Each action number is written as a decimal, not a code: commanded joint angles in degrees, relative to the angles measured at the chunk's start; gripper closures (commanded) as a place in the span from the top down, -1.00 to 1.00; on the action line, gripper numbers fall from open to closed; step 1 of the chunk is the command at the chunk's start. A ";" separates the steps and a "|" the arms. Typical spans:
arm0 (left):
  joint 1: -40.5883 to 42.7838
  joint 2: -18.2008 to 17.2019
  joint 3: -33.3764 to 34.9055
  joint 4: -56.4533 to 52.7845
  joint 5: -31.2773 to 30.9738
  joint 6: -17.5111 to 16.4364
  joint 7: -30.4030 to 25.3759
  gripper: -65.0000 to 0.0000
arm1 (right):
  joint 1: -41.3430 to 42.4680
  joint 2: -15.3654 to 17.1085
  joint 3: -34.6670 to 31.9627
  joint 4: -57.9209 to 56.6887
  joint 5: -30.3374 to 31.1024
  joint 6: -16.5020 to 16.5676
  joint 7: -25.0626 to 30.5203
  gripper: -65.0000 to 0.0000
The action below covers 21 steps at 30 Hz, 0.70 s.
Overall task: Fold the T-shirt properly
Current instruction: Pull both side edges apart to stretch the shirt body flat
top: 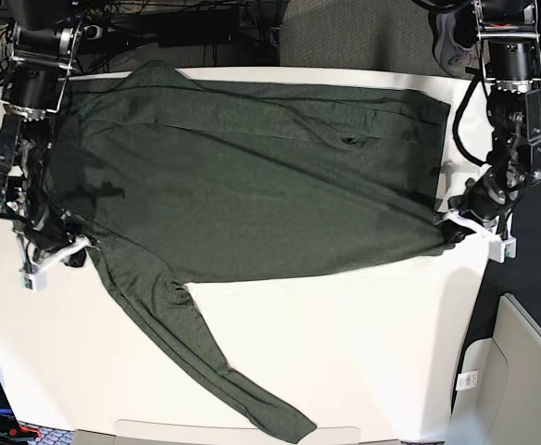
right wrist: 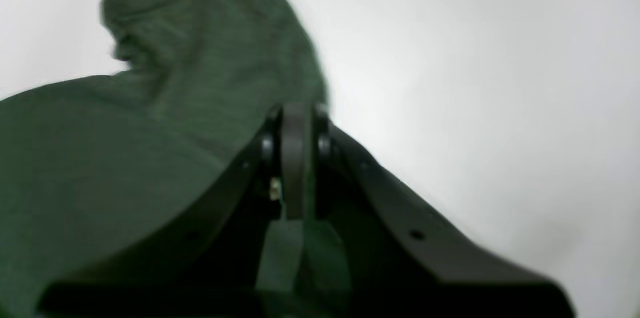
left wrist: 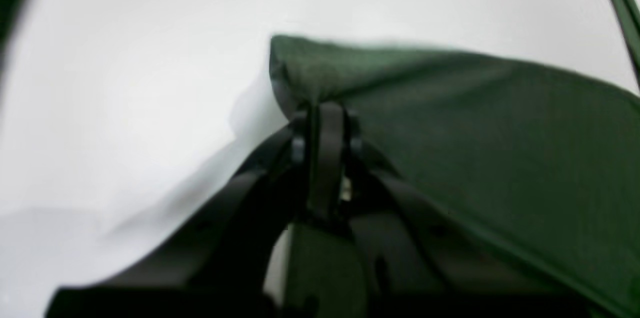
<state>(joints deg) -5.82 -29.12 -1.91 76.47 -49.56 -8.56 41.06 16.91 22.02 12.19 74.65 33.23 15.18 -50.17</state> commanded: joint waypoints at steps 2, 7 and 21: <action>-0.20 -0.99 -1.03 2.61 -0.51 -0.37 -0.93 -1.00 | 0.98 2.02 1.84 1.70 3.21 0.42 -0.33 -0.98; 3.06 -0.90 -2.70 7.27 -0.51 -0.37 -0.84 -1.00 | -1.48 3.08 3.51 3.72 7.51 0.42 -0.95 -0.98; 5.08 -0.72 -2.53 8.85 -0.51 -0.37 -0.84 -1.00 | 4.76 -2.55 0.96 2.05 -12.09 0.25 -0.68 -0.29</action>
<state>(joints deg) 0.05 -28.91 -4.03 84.31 -49.67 -8.58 41.58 19.90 18.52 12.97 75.99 20.69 15.25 -51.92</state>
